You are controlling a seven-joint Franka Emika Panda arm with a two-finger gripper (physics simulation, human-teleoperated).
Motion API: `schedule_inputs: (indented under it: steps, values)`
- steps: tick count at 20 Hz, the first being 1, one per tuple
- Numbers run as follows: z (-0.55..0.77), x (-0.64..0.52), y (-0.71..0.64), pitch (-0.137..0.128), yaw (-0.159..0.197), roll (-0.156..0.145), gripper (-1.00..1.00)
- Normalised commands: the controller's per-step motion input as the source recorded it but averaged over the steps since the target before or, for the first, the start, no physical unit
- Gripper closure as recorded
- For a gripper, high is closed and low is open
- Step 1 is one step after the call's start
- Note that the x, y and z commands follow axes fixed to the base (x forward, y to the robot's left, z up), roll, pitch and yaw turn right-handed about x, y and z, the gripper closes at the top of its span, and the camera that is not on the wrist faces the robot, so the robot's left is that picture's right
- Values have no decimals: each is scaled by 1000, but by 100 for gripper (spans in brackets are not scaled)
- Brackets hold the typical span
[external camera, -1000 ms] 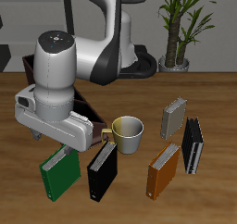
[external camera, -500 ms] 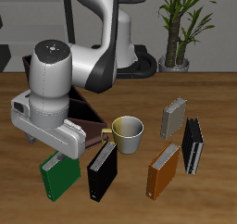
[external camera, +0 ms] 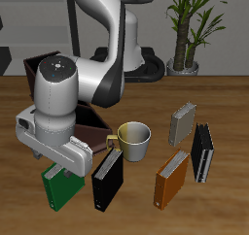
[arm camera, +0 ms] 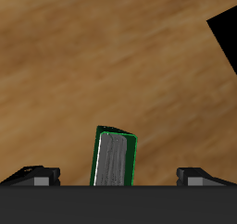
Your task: Place the green book into the right desk caddy's front compartment
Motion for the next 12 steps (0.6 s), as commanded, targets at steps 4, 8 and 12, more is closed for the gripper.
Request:
schedule_inputs:
  steps: [4, 8, 12]
  values:
    - [-383, 70, 56, 54, -2, 14, -100]
    - [-356, 65, 76, 48, -16, 29, -100]
    - [-317, 42, 2, 55, -8, -12, 100]
